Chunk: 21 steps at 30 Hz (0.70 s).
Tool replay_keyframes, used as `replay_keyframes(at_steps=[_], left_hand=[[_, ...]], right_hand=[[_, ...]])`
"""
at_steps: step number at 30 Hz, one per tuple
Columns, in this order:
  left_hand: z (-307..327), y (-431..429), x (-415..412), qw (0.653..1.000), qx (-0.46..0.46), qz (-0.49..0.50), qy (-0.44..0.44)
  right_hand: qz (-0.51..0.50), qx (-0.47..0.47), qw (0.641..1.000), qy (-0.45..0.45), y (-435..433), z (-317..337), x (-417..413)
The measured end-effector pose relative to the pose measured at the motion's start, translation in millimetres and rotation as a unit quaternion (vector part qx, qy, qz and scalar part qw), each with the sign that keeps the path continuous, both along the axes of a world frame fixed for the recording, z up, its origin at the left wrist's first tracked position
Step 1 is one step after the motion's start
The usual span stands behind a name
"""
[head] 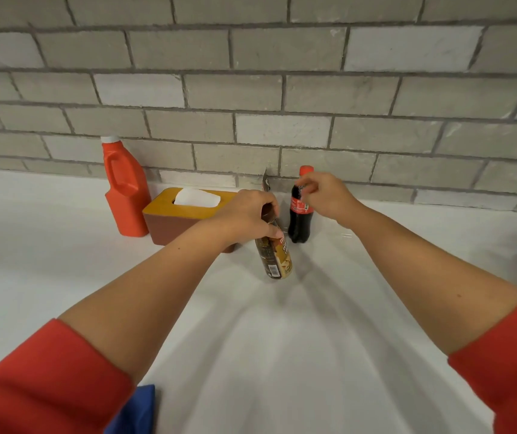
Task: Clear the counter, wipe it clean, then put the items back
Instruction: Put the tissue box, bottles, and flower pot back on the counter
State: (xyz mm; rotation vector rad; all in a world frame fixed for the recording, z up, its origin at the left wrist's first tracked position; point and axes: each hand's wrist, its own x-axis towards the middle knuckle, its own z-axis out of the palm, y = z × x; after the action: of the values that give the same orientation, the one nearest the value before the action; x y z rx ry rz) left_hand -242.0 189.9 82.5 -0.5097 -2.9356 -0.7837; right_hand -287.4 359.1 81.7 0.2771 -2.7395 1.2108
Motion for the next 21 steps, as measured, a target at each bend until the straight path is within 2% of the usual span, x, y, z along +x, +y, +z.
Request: replay_keyframes(at_steps=[3,6,9,15,21], left_hand=[[3.9,1.8,18.1,1.000,-0.001,0.024,0.000],[8.9,0.8,42.2,0.999,0.023,0.044,-0.006],[14.5,-1.3,65.1,0.999,0.002,0.048,0.013],[12.0,-13.9,109.8,0.997,0.003,0.070,0.035],[5.8,-48.4,138.8,0.995,0.015,0.090,0.041]], right_hand=[[0.137,0.031,0.979,-0.147,1.1,-2.3,36.3],[0.209,0.065,0.954,-0.206,-3.3,-9.8,65.6],[0.224,0.038,0.956,-0.186,-16.5,-19.4,93.0],[0.210,0.033,0.974,-0.079,-40.9,-36.9,134.6],[0.215,0.037,0.974,-0.060,-77.2,-41.5,162.6]])
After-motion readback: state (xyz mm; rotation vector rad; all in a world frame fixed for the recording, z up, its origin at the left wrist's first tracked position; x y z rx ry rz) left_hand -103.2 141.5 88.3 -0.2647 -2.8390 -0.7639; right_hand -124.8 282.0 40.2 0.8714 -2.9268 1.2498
